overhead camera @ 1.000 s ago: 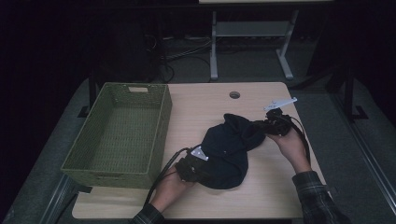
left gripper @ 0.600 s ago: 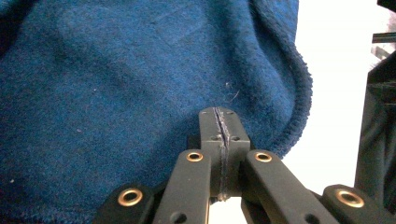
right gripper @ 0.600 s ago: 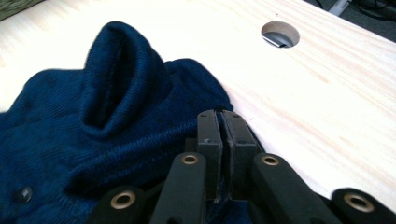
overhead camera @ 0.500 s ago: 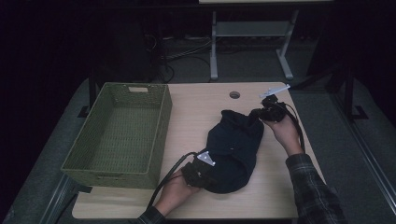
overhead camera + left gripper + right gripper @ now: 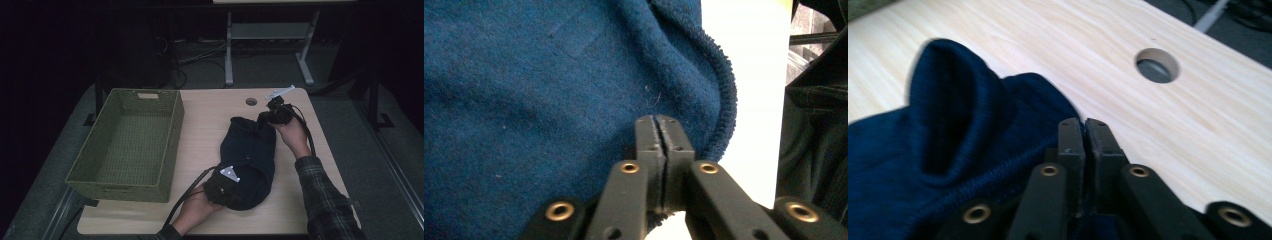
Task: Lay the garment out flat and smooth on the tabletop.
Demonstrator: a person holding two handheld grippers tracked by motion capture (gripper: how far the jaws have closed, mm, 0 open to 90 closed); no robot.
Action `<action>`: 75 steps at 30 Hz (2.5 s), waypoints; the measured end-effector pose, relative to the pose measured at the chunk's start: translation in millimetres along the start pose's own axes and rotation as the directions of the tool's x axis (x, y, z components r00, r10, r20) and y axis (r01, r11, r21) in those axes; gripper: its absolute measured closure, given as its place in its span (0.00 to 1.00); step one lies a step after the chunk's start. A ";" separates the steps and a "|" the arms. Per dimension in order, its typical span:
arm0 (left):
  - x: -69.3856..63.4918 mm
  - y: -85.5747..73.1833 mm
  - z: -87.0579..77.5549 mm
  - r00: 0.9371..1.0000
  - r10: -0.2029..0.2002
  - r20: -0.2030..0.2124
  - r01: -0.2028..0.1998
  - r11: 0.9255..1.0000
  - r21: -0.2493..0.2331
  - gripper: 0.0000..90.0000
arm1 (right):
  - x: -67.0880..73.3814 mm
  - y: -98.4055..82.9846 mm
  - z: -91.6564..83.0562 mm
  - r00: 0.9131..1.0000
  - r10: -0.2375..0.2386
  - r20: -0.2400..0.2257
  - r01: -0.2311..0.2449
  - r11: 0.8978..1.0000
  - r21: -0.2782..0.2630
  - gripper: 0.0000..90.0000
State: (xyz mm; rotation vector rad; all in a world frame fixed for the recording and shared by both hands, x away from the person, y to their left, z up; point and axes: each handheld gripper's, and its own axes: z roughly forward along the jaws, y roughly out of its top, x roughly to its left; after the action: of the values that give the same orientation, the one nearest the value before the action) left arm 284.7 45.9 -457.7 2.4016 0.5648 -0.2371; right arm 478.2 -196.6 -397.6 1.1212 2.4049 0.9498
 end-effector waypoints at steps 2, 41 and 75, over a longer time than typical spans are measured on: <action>1.4 0.2 -4.0 1.000 -0.002 -0.015 0.002 1.000 -0.009 0.90 | 3.0 -1.3 -4.3 1.000 0.004 -0.017 -0.004 1.000 -0.010 0.74; 102.3 32.5 -21.0 0.951 -0.124 -0.283 0.110 0.992 -0.063 1.00 | 74.9 -144.4 -44.8 0.984 -0.027 -0.174 0.036 0.998 0.049 1.00; 72.8 25.5 -49.6 0.959 -0.117 -0.258 0.080 0.986 -0.150 0.96 | 48.4 -128.9 -66.3 0.994 -0.038 -0.102 0.034 0.999 -0.041 1.00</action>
State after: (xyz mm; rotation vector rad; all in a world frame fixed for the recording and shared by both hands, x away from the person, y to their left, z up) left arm 362.4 84.2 -427.5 2.2873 0.7984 0.0831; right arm 340.5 -248.8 -438.5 1.0346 2.4669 1.0628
